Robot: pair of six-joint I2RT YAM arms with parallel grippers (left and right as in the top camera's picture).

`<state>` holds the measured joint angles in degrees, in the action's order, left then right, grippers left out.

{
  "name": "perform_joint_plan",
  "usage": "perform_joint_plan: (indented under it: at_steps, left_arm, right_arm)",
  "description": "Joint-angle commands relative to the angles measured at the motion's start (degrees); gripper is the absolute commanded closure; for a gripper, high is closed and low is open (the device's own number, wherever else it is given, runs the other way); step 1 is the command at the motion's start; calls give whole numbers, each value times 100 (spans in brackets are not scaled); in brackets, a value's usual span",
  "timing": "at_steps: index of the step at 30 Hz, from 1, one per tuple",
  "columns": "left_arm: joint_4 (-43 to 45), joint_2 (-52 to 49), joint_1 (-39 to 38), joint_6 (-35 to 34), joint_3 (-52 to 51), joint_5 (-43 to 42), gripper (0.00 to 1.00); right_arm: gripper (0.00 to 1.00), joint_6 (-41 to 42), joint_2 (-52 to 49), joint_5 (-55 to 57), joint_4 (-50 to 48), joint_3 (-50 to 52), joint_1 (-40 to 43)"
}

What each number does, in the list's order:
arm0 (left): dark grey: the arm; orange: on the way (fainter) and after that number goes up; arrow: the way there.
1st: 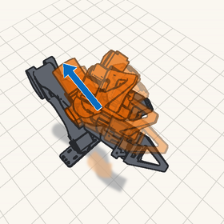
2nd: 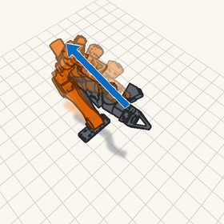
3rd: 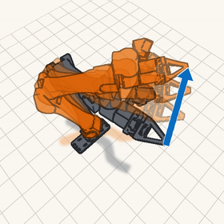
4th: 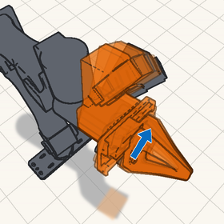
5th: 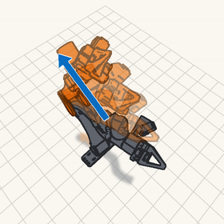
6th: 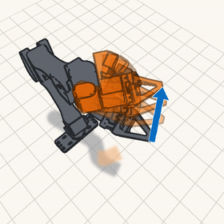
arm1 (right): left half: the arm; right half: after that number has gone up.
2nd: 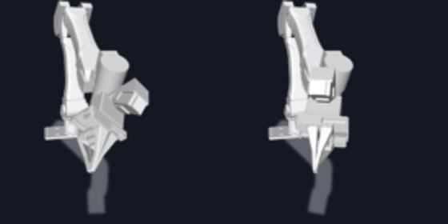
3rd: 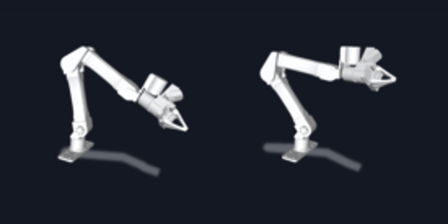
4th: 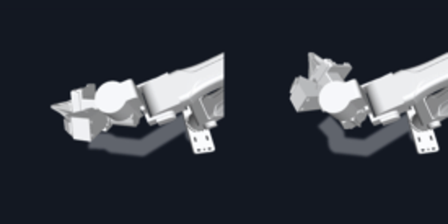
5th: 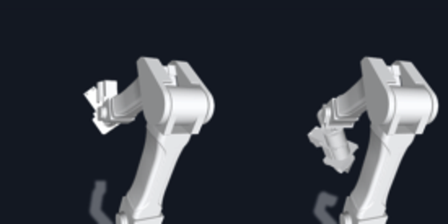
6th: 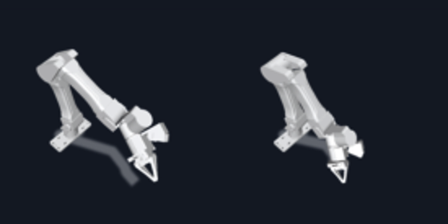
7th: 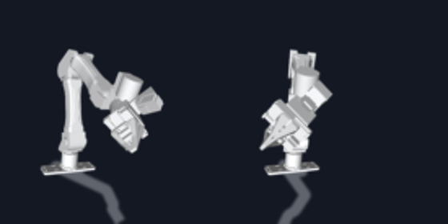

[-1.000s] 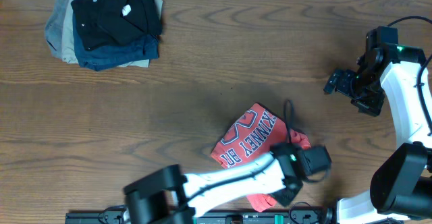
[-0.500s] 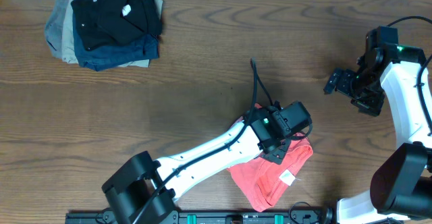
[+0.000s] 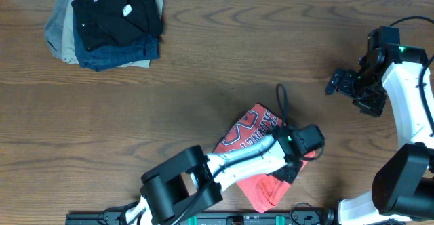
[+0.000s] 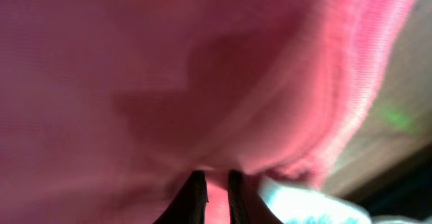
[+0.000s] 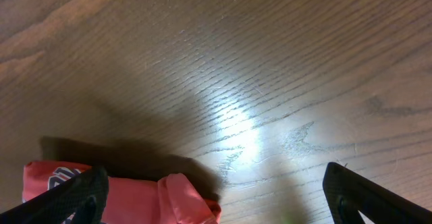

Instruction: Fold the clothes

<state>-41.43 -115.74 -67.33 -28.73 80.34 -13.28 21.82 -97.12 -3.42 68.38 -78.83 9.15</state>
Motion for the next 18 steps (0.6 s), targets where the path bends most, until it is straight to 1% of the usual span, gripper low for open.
perform_joint_plan:
  at_steps: [1,6,12,18]
  left_arm:
    - [39,52,-125,-247,-4,-142,86]
    - [63,258,-142,-262,26,-603,86]
    - [55,632,-74,-142,26,-612,86]
    - [-46,1128,326,-129,26,-509,85]
  right_arm:
    - [1,-70,-28,-22,13,-76,17]
    - [1,-70,-28,-22,13,-76,17]
    - [1,-68,-28,-20,13,-76,17]
    - [1,-70,-28,-22,13,-76,17]
